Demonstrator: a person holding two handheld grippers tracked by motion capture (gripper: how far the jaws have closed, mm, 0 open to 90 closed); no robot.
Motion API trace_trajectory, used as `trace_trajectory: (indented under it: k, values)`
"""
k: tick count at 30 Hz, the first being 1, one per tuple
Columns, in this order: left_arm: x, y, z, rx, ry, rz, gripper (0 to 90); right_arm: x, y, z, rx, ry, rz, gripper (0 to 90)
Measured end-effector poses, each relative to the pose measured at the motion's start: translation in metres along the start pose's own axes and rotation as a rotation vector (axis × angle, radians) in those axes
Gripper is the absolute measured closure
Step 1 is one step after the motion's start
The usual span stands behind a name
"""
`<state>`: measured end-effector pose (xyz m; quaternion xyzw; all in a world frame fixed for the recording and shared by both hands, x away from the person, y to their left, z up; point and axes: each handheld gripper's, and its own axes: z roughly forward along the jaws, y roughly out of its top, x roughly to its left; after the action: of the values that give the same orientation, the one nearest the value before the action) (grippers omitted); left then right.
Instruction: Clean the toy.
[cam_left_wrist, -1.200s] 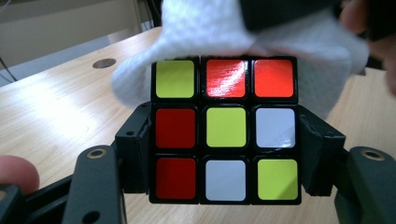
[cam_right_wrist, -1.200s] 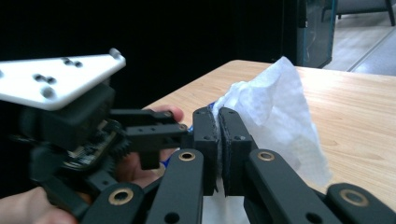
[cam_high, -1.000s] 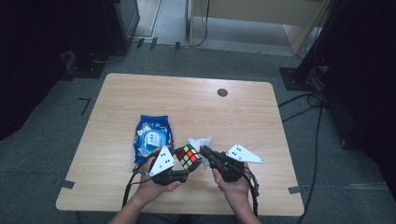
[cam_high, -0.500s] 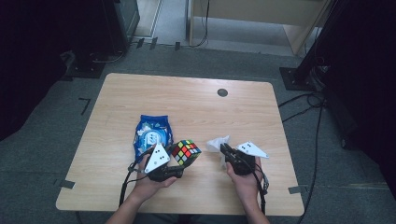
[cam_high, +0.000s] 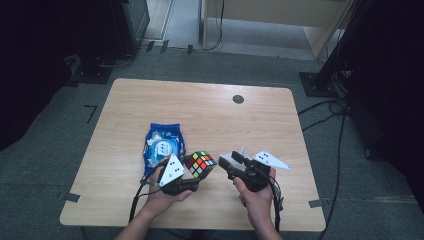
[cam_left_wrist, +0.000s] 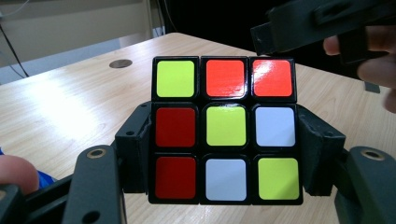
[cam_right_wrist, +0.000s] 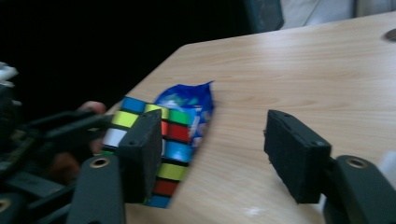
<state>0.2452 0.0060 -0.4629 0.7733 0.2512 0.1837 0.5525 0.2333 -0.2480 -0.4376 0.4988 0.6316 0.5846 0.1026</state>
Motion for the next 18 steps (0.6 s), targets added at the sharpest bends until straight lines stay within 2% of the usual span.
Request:
trace_trajectory:
  k: [1, 5, 8, 11, 14, 16, 18]
  values:
    - [-0.001, 0.0, 0.0, 0.0, 0.003, 0.002, 34.3, 0.005, -0.001, 0.002, 0.009, 0.017, 0.022, 29.4]
    - [-0.005, 0.0, 0.002, 0.003, 0.012, 0.016, 34.3, 0.013, -0.006, 0.009, 0.036, 0.036, 0.056, 19.3]
    - [-0.009, 0.0, 0.003, 0.0, 0.018, 0.031, 34.3, 0.016, -0.009, 0.016, 0.063, 0.049, 0.107, 17.7]
    - [-0.014, 0.0, 0.005, -0.001, 0.024, 0.055, 34.3, 0.016, -0.012, 0.021, 0.086, 0.056, 0.14, 18.9]
    - [-0.018, 0.0, 0.006, -0.003, 0.024, 0.073, 34.3, 0.015, -0.016, 0.025, 0.108, 0.056, 0.175, 24.7]
    - [-0.02, 0.0, 0.007, -0.007, 0.021, 0.076, 34.3, 0.014, -0.019, 0.026, 0.118, 0.089, 0.189, 30.8]
    - [-0.02, -0.001, 0.007, -0.009, 0.018, 0.071, 34.3, 0.013, -0.02, 0.026, 0.121, 0.091, 0.2, 31.3]
